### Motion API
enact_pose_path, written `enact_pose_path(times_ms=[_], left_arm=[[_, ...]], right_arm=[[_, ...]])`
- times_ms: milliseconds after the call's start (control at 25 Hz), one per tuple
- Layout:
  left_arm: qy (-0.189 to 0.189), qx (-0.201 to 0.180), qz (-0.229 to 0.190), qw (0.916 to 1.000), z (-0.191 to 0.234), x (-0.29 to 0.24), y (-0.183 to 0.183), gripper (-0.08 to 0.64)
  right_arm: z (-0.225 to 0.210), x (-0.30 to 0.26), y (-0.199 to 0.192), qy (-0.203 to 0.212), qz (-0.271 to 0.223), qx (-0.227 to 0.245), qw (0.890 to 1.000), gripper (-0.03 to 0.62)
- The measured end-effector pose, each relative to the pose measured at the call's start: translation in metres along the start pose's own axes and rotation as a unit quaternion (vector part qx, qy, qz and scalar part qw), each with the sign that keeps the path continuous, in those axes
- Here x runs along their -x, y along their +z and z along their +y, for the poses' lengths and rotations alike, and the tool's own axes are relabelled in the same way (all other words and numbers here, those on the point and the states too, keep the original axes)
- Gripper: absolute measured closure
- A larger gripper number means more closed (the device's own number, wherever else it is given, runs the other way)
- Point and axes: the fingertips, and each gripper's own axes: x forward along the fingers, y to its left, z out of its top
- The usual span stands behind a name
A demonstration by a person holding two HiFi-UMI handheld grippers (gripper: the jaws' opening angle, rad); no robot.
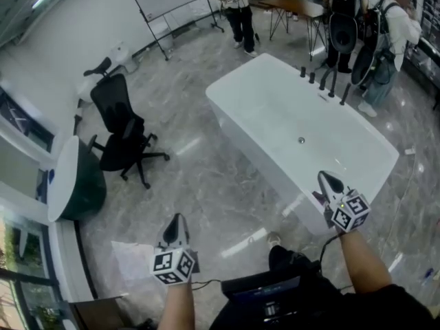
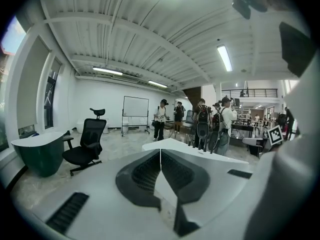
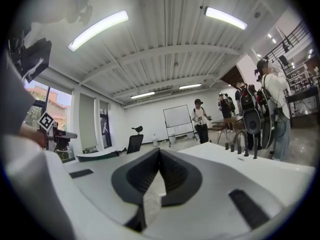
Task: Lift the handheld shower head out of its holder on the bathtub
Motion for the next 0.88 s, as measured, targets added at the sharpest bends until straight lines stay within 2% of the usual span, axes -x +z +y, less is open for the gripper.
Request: enact_pose_path(times_ms=[200, 360, 480, 560, 680, 880], left_arm=[[0.005, -0.001, -0.004, 1.0, -0.003, -0.062, 0.029, 0.545], [0.002, -0.003, -0.002, 1.0, -0.011, -0.102, 0.031, 0.545], [-0.005, 0.003, 0.002, 1.0, -0.021, -0.124, 0.031, 0.545], [-0.01, 0.011, 0.005, 0.9999, -0.024, -0.136, 0.032, 0.545], [-0.019, 0.011, 0.004, 0.9998, -0.025, -0.155, 0.039, 0.545], [-0.038, 0.0, -0.004, 0.9993, -0.03, -0.188, 0.052, 0.545]], right_arm=[[-0.042, -0.046, 0.017, 0.008, -0.021, -0.044, 0.999, 0.584], [-0.073, -0.078, 0.01, 0.003, -0.013, -0.048, 0.999, 0.584], [-0.095, -0.094, 0.01, -0.008, -0.019, -0.081, 0.997, 0.584], [-0.102, -0.102, 0.018, -0.014, -0.025, -0.099, 0.995, 0.584], [-0.11, -0.108, 0.02, -0.019, -0.025, -0.1, 0.994, 0.584], [-0.142, -0.1, 0.014, -0.056, -0.028, -0.124, 0.99, 0.584]])
